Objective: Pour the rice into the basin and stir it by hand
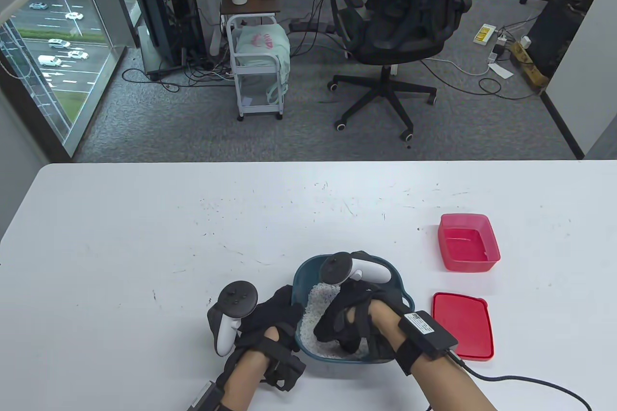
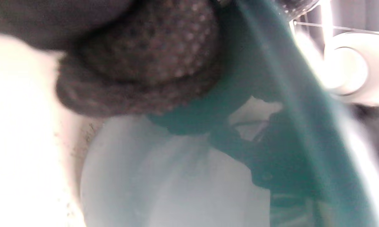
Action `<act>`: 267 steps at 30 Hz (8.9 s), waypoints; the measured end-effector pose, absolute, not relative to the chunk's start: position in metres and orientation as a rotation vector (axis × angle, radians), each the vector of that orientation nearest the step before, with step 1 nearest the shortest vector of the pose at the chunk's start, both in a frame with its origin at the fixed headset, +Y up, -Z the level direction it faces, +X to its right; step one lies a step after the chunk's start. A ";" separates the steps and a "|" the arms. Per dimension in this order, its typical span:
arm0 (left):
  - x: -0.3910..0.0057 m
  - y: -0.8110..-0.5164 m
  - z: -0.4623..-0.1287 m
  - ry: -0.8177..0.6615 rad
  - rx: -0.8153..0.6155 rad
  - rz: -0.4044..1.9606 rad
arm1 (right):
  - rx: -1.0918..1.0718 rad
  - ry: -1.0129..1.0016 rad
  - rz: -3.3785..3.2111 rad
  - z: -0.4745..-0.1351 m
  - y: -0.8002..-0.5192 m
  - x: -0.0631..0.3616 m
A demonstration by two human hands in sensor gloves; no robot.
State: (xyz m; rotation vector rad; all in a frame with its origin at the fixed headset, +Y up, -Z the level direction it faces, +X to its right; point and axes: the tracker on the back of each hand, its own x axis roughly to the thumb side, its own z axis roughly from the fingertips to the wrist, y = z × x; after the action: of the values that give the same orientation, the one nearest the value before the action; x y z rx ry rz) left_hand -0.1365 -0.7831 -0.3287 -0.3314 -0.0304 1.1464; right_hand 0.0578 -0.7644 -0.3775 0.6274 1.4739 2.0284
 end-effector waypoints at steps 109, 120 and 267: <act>-0.134 -0.779 -0.323 -0.011 -0.261 1.100 | 0.468 1.582 2.528 -0.372 -0.764 0.064; -0.134 -0.780 -0.325 -0.045 -0.265 1.098 | 0.493 1.363 2.026 -0.394 -0.759 0.061; -0.126 -0.778 -0.319 -0.021 -0.264 1.086 | 0.721 1.474 2.127 -0.358 -0.759 0.062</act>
State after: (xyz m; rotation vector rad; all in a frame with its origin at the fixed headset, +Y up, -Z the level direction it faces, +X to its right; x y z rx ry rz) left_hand -0.1264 -0.7776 -0.3191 -0.2644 -0.0206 1.0858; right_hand 0.0623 -0.7587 -0.3577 0.7205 1.4740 2.1272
